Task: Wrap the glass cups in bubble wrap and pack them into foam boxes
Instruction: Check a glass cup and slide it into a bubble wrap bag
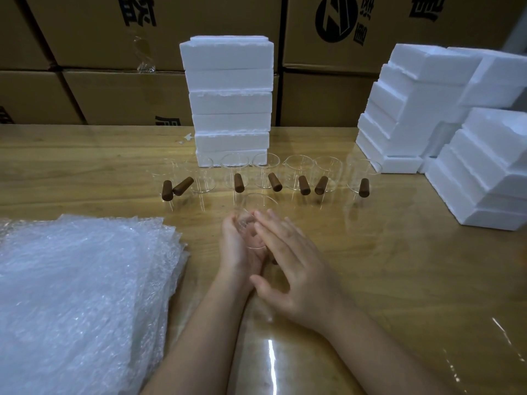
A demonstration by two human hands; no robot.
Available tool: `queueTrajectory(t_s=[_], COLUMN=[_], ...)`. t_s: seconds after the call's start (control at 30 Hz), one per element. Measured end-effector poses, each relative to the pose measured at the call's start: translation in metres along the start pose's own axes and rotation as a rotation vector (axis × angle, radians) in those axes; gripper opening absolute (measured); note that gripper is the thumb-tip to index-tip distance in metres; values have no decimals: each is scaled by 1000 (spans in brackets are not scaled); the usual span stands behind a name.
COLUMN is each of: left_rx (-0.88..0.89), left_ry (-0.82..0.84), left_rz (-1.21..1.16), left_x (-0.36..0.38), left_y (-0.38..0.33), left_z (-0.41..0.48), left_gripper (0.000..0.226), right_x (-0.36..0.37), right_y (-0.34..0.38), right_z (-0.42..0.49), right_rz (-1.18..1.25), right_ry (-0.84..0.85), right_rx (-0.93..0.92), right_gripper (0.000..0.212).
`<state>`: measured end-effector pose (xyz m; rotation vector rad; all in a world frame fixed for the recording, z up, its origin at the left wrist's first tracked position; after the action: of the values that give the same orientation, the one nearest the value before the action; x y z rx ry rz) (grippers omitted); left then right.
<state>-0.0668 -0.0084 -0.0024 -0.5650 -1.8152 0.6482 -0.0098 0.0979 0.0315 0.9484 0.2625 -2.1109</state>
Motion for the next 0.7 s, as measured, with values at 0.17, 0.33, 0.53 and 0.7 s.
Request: queueTrajectory(t_s=[0.17,0.33,0.53,0.7], left_rx=[46,168,87,44], left_ry=[-7,83,128,195], left_rz=[124,449,359,231], left_x=[4,15,19,17], left_y=[0,-2,0,0], left_z=[-3,-15,-20,-20], left_gripper=[58,49,50,52], right_x=[-3,-3,-4,-4], right_y=[-2,-6,-11,-9], right_z=[0,1,3,5], right_rz=[9,50,199,357], right_ry=[-45,-23,85,96], right_rx=[0,66,220,304], right_gripper=[56,59,62,68])
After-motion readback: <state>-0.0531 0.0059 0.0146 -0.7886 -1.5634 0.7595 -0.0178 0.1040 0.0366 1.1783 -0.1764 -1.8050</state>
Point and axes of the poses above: each hand's wrist, its own z-axis towards the middle knuckle, its own x-axis out of the palm, y = z × x, the point moved 3 cm from there along z, towards the middle knuckle, and after that the axes turned 8 degrees about -z, right-handed, at the moved point
